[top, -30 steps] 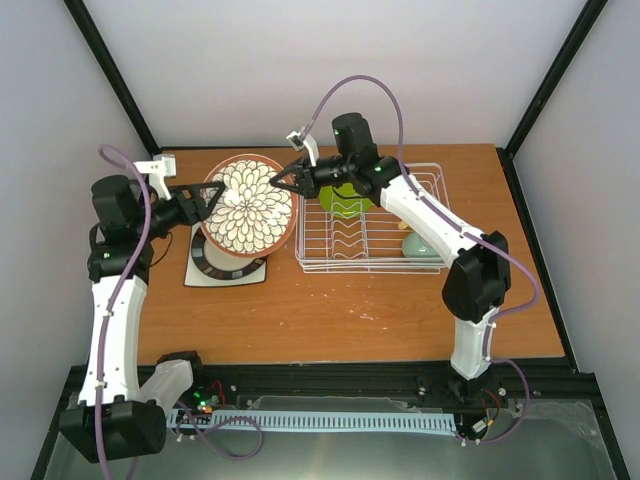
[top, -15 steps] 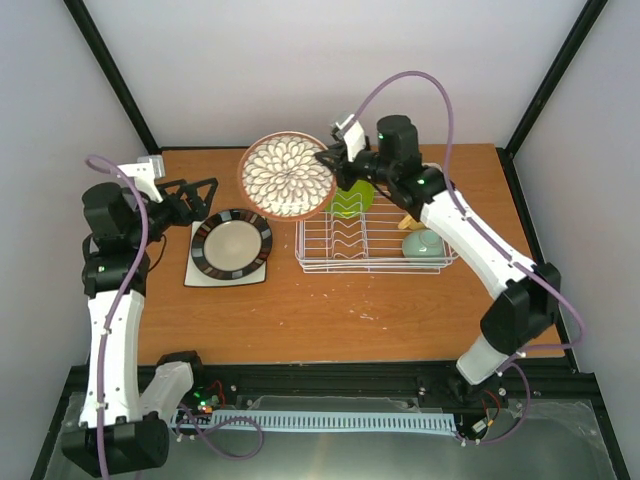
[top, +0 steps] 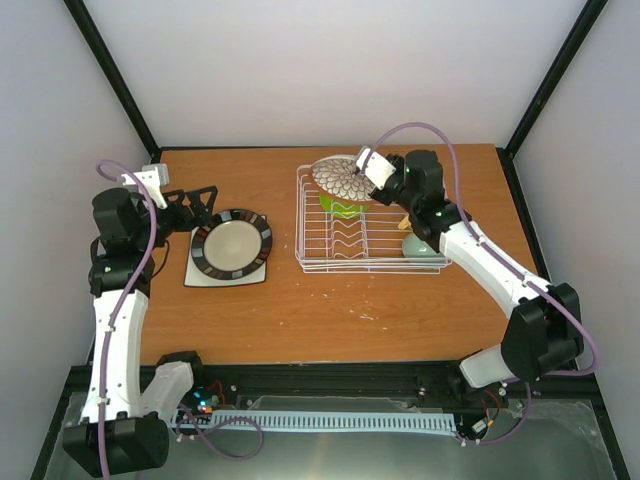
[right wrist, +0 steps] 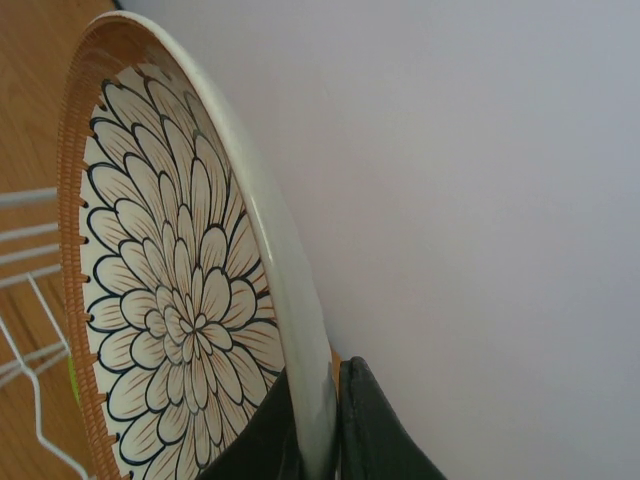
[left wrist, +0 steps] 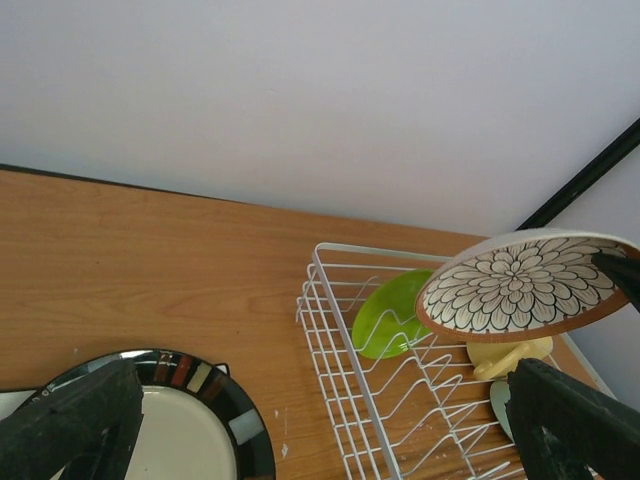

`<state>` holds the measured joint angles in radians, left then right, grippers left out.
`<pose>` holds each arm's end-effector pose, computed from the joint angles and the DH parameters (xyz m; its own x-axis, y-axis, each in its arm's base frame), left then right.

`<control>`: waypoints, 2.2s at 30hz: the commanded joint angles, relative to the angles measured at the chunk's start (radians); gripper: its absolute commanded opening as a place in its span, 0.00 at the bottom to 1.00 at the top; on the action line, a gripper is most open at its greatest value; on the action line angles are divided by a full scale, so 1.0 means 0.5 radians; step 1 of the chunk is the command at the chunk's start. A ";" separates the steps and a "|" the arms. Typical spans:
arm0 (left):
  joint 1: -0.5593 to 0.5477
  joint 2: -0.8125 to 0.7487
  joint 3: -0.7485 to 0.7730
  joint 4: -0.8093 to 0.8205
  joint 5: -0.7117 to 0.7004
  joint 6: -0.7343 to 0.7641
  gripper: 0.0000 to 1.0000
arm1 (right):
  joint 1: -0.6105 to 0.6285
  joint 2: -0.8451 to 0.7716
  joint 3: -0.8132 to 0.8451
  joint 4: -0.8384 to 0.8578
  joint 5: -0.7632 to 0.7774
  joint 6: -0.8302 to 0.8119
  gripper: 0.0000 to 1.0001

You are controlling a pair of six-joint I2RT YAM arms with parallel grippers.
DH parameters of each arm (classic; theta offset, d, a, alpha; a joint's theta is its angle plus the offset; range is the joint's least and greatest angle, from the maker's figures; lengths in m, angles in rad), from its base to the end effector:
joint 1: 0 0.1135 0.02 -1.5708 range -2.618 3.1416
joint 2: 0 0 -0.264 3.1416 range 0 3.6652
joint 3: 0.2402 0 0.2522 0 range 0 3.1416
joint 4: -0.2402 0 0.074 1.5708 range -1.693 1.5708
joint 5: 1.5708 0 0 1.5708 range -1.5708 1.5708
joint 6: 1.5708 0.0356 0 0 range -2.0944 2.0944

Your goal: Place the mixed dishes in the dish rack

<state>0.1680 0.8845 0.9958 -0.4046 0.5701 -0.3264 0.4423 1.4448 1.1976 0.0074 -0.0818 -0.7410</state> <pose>0.1896 0.0127 0.3745 -0.3882 -0.3396 -0.8567 0.2578 0.8525 -0.4547 0.3109 0.1505 0.3476 0.1780 -0.6601 -0.7298 -0.5125 0.5709 -0.6414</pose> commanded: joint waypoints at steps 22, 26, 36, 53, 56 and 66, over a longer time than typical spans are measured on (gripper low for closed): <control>0.007 0.033 -0.089 0.017 -0.059 0.080 1.00 | -0.116 0.011 -0.008 0.496 -0.372 -0.482 0.03; 0.007 0.007 -0.070 -0.013 -0.085 0.095 1.00 | -0.117 0.041 -0.015 0.492 -0.386 -0.473 0.03; 0.006 -0.007 -0.093 -0.029 -0.121 0.112 1.00 | -0.115 0.125 -0.027 0.470 -0.392 -0.486 0.03; 0.006 0.054 -0.140 0.044 -0.129 0.113 1.00 | -0.121 0.319 -0.098 0.463 -0.416 -0.407 0.03; 0.007 0.058 -0.147 0.057 -0.119 0.107 1.00 | -0.121 0.317 -0.148 0.472 -0.419 -0.355 0.03; 0.007 0.048 -0.161 0.061 -0.104 0.094 1.00 | -0.119 0.325 -0.201 0.426 -0.432 -0.215 0.10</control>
<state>0.1680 0.9146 0.9112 -0.4007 0.5056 -0.2802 0.3866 1.6184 1.0908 0.1246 -0.2783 -0.9241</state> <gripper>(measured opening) 0.994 0.097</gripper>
